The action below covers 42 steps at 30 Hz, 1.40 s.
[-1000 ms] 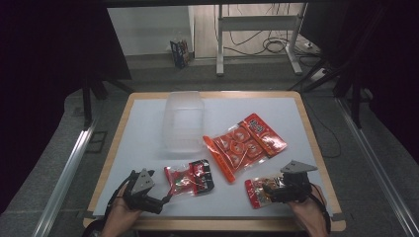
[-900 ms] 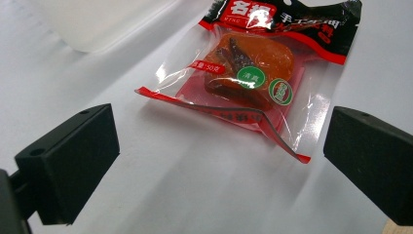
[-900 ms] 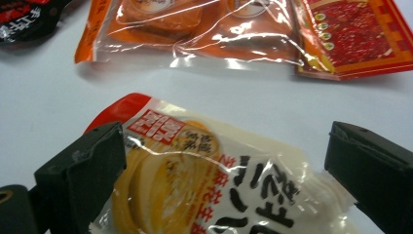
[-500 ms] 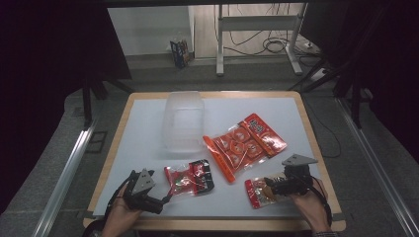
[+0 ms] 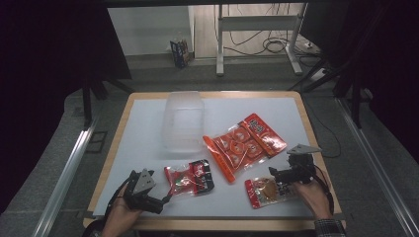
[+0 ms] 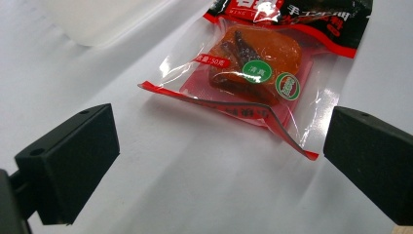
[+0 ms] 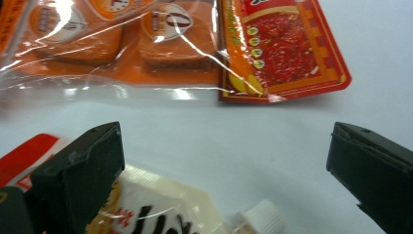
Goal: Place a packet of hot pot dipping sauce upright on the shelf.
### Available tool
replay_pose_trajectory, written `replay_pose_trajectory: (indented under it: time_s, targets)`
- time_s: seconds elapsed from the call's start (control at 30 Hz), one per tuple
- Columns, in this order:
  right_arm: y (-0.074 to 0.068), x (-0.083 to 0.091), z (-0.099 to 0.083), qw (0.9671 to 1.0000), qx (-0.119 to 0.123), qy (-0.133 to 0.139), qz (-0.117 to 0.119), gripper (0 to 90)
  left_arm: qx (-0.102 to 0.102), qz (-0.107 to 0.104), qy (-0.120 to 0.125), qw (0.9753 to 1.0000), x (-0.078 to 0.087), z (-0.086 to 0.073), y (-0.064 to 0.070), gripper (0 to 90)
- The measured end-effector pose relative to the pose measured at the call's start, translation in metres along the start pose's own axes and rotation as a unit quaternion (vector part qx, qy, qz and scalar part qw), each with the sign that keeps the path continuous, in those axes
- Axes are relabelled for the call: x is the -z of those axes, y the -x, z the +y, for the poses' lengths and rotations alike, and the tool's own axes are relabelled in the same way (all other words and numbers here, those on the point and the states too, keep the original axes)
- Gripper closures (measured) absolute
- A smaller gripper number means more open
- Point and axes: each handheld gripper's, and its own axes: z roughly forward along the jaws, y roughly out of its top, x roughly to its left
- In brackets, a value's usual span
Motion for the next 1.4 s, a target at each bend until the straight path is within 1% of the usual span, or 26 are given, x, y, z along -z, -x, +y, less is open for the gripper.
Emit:
replay_pose_trajectory:
  time_s: [0.03, 0.13, 0.17, 0.23, 0.33, 0.47, 0.5, 0.57, 0.6, 0.63, 0.7, 0.77, 0.8, 0.9, 0.97, 1.03, 1.07, 1.1, 1.13, 1.2, 1.3, 1.4]
  targets:
    - [0.000, 0.000, 0.000, 1.0000, 0.000, 0.000, 0.000, 0.3, 0.000, 0.000, 0.000, 1.0000, 0.000, 0.000, 0.000, 0.0]
    - [0.008, -0.005, 0.001, 1.0000, 0.000, -0.004, -0.002, 0.3, -0.002, 0.000, -0.004, 1.0000, -0.001, 0.000, 0.000, 0.0]
    - [0.008, -0.005, 0.001, 1.0000, 0.000, -0.004, -0.002, 0.3, -0.002, 0.000, -0.004, 1.0000, -0.001, 0.000, 0.000, 0.0]
    - [0.014, -0.010, 0.003, 0.9999, -0.006, -0.009, -0.002, 0.2, -0.002, -0.002, -0.006, 1.0000, -0.002, 0.000, 0.000, 0.0]
    - [0.017, -0.014, 0.004, 0.9999, -0.007, -0.010, -0.001, 0.1, -0.003, -0.001, -0.008, 1.0000, -0.002, 0.000, 0.001, 0.0]
    - [0.027, -0.024, 0.008, 0.9997, -0.013, -0.019, -0.001, 0.1, -0.004, -0.003, -0.011, 0.9999, -0.003, -0.001, 0.001, 0.0]
    - [0.027, -0.024, 0.008, 0.9997, -0.013, -0.019, -0.001, 0.1, -0.004, -0.003, -0.011, 0.9999, -0.003, -0.001, 0.001, 0.0]
    - [0.034, -0.030, 0.010, 0.9995, -0.019, -0.025, -0.005, 0.0, -0.005, -0.004, -0.013, 0.9999, -0.003, -0.001, 0.001, 0.0]
    - [0.034, -0.030, 0.010, 0.9995, -0.019, -0.025, -0.005, 0.0, -0.006, -0.004, -0.013, 0.9999, -0.003, -0.001, 0.001, 0.0]
    - [0.039, -0.034, 0.012, 0.9993, -0.023, -0.028, -0.005, 0.0, -0.006, -0.004, -0.013, 0.9999, -0.003, -0.001, 0.001, 0.0]
    - [0.040, -0.035, 0.013, 0.9993, -0.025, -0.028, -0.004, 0.0, -0.006, -0.004, -0.014, 0.9999, -0.004, -0.001, 0.001, 0.0]
    - [0.044, -0.041, 0.017, 0.9991, -0.030, -0.030, -0.004, 0.0, -0.007, -0.004, -0.016, 0.9998, -0.004, -0.001, 0.002, 0.0]
    - [0.044, -0.044, 0.019, 0.9991, -0.027, -0.032, -0.004, 0.0, -0.008, -0.004, -0.018, 0.9998, -0.004, -0.001, 0.002, 0.0]
    - [0.046, -0.052, 0.024, 0.9990, -0.030, -0.033, 0.006, 0.0, -0.010, -0.004, -0.019, 0.9998, -0.005, -0.001, 0.002, 0.0]
    - [0.046, -0.057, 0.026, 0.9986, -0.037, -0.035, 0.015, 0.0, -0.011, -0.004, -0.019, 0.9998, -0.005, -0.001, 0.002, 0.0]
    - [0.046, -0.059, 0.027, 0.9985, -0.039, -0.036, 0.017, 0.0, -0.011, -0.003, -0.019, 0.9998, -0.004, -0.001, 0.002, 0.0]
    - [0.046, -0.061, 0.029, 0.9982, -0.041, -0.036, 0.024, 0.0, -0.011, -0.004, -0.020, 0.9997, -0.005, -0.001, 0.002, 0.0]
    - [0.046, -0.061, 0.029, 0.9982, -0.041, -0.036, 0.024, 0.0, -0.011, -0.004, -0.020, 0.9997, -0.005, -0.001, 0.002, 0.0]
    - [0.045, -0.061, 0.030, 0.9981, -0.043, -0.033, 0.029, 0.0, -0.012, -0.004, -0.021, 0.9997, -0.005, -0.001, 0.003, 0.0]
    - [0.042, -0.060, 0.033, 0.9985, -0.040, -0.026, 0.029, 0.3, -0.014, -0.004, -0.023, 0.9996, -0.005, -0.001, 0.003, 0.0]
    - [0.040, -0.056, 0.039, 0.9975, -0.052, -0.011, 0.046, 1.4, -0.021, -0.004, -0.027, 0.9994, -0.006, -0.001, 0.005, 0.0]
    - [0.039, -0.058, 0.044, 0.9957, -0.065, -0.002, 0.067, 3.3, -0.024, -0.004, -0.029, 0.9993, -0.007, -0.001, 0.005, 0.0]
